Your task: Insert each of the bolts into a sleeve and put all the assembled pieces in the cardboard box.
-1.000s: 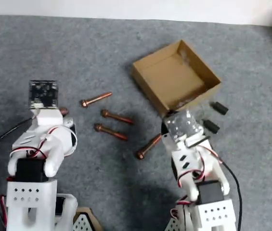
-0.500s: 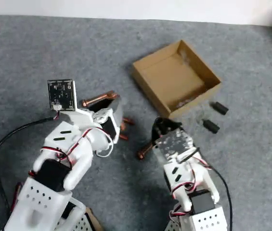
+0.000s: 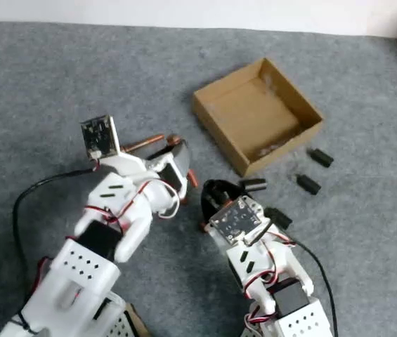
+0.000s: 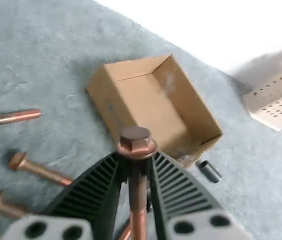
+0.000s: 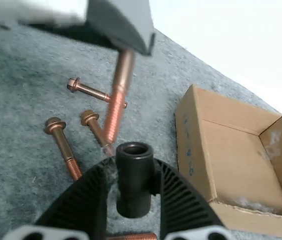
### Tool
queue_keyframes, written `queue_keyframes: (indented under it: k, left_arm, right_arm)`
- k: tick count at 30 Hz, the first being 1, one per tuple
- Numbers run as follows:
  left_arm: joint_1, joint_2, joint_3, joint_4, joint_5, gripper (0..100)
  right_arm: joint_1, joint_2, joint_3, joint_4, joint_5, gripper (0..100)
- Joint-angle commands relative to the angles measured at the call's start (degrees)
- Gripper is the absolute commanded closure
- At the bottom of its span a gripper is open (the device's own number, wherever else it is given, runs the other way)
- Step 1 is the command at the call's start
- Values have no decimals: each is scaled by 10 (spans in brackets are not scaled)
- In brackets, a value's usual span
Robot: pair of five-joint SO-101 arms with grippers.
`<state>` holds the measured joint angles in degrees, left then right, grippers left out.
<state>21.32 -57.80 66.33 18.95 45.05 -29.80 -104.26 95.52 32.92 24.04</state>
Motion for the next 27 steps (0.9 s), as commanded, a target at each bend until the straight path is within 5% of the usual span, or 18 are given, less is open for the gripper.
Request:
queue_keyframes:
  k: [1, 27]
  left_arm:
    - [7, -7, 10, -87, 5, 994]
    - [65, -42, 51, -83, 10, 994]
  right_arm:
    - [-7, -10, 7, -14, -7, 993]
    - [-8, -10, 7, -14, -7, 993]
